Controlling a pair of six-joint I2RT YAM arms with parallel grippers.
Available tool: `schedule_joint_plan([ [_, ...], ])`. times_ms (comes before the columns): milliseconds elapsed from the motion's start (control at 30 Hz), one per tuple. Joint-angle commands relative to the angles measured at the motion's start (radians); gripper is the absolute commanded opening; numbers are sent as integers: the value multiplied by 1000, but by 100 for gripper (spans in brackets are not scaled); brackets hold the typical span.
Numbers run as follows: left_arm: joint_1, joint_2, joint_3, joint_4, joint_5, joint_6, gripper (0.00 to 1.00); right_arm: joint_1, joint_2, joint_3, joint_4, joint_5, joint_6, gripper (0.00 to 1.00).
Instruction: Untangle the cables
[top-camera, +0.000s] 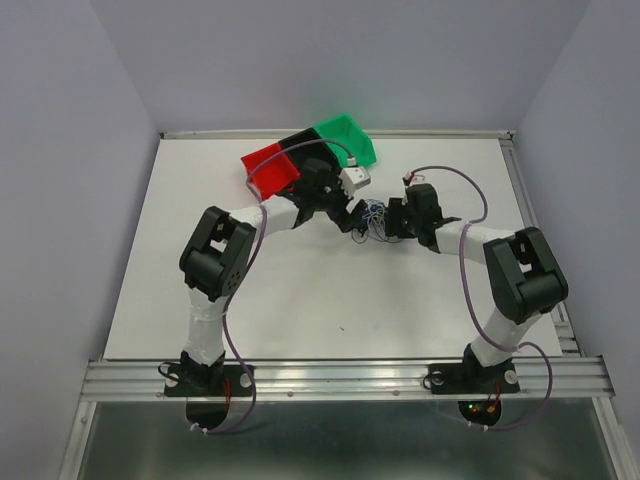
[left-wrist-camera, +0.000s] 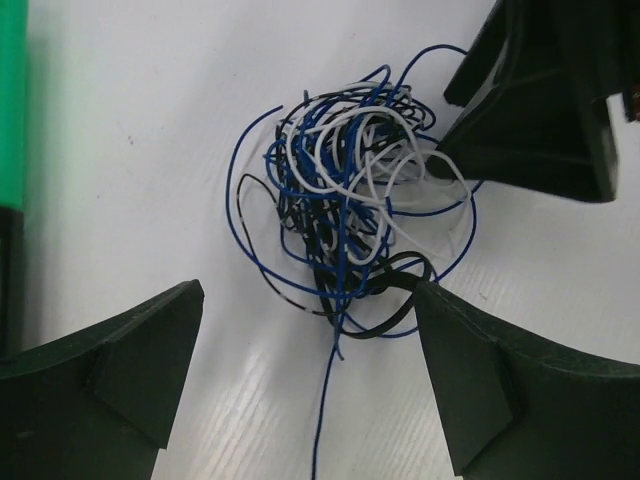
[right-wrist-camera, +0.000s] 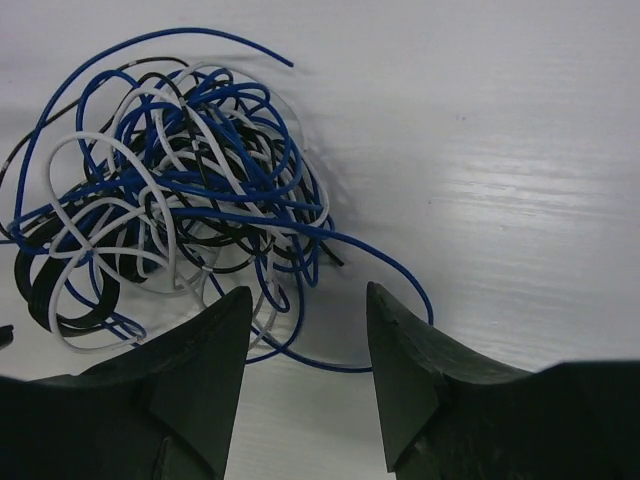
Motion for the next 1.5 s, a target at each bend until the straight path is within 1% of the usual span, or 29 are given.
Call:
schedule_joint_plan([
  [0, -4, -37, 26, 22, 21, 1, 99, 34, 44, 82, 46, -4, -38, 57],
  [167, -30, 14, 48, 19, -29, 2, 98, 43, 70, 73, 132, -4, -40, 59],
  [233, -35, 43, 65, 16, -52, 1, 94, 43, 50, 36, 170, -4, -37, 53],
  [267, -37, 49, 67, 16, -64, 1, 92, 45, 41, 20, 193, -1, -37, 49],
  [300, -35, 54, 67, 16, -69, 2, 89, 45, 26, 7, 240, 1, -34, 28],
  [333, -35, 61, 62, 21, -74, 2, 87, 45, 21, -4, 254, 11, -34, 23],
  [400, -37, 69, 58, 24, -78, -1, 81, 45, 10, -10, 265, 1, -37, 18],
  [467, -37, 69, 50, 30, -89, -1, 75, 45, 0, -18, 265, 5, -29, 9],
  [500, -37, 68, 47, 32, -94, 1, 74, 45, -22, -23, 264, 10, -26, 7],
  [533, -35, 66, 39, 33, -97, 7, 72, 45, -34, -30, 265, 11, -23, 3],
  [567, -37, 63, 38, 35, -97, 8, 69, 46, -48, -36, 265, 11, -19, 2],
  [633, -37, 62, 32, 39, -91, 12, 58, 45, -72, -53, 273, 2, -20, 1],
  [667, -35, 62, 32, 38, -92, 13, 51, 45, -86, -58, 274, 7, -17, 1],
  [700, -37, 63, 33, 38, -95, 13, 31, 45, -91, -61, 275, 8, -17, 1],
  [767, -37, 57, 33, 36, -115, 13, 14, 45, -98, -64, 271, 22, -17, 1],
  [800, -37, 51, 30, 36, -121, 12, 0, 45, -108, -66, 270, 31, -15, 1],
  [900, -35, 5, 4, 38, -127, 19, 0, 45, -166, -82, 259, 96, 1, 0],
  [1033, -33, -95, -48, 7, -143, 45, 0, 45, -267, -110, 218, 220, 17, 1],
  [1067, -33, -142, -65, -16, -161, 51, 0, 43, -284, -128, 212, 272, 29, 1],
  [1133, -30, -210, -80, -42, -183, 61, 0, 35, -336, -145, 207, 304, 43, 1],
  [1233, -30, -299, -116, -88, -192, 78, 0, -4, -388, -164, 187, 266, 70, 1],
  [1400, -32, -374, -120, -169, -186, 55, 0, -12, -439, -168, 144, 257, 78, 1],
  [1433, -32, -400, -134, -179, -177, 55, 0, -14, -460, -174, 144, 204, 64, 1],
  [1467, -35, -412, -145, -179, -169, 55, 0, -14, -468, -173, 144, 146, 52, 8],
])
